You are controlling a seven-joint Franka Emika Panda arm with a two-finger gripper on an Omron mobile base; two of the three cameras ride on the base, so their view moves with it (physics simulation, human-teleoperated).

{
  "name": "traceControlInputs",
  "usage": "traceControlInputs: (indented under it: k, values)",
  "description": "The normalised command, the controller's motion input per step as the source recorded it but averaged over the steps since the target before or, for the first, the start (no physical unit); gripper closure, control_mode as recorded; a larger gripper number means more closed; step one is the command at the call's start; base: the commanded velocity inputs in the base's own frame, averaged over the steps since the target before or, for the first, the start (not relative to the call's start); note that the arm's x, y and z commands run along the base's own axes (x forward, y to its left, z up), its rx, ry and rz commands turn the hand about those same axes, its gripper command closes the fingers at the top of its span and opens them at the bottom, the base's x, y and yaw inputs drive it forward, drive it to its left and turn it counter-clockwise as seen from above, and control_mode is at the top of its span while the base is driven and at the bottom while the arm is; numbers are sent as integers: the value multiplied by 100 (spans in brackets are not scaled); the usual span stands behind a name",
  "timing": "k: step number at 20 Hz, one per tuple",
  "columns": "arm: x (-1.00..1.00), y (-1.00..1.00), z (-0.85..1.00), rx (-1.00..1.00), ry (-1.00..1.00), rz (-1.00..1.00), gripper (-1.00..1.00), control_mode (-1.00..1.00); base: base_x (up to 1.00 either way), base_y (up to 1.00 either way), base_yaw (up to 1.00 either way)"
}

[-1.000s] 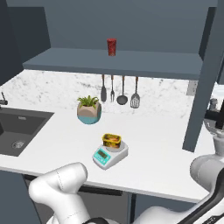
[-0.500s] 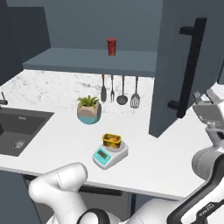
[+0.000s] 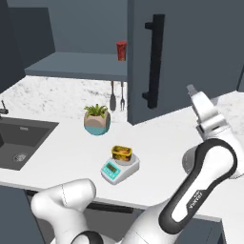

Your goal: Pick the canned food and place it on the digital scale for weighing, and close the cabinet.

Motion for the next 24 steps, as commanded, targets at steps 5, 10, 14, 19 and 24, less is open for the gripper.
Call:
traceControlInputs:
  k: [5, 10, 14, 19, 24]
  values:
    - [99, 86, 0, 0, 11, -33, -100, -100, 0, 0, 0]
    - [100, 54, 15, 0, 13, -24, -100, -100, 0, 0, 0]
    - [100, 26, 10, 0, 6, -17, -100, -100, 0, 0, 0]
    - [100, 5, 1, 0, 11, -8, -100, -100, 0, 0, 0]
    - [99, 0, -8, 0, 13, 0, -100, -100, 0, 0, 0]
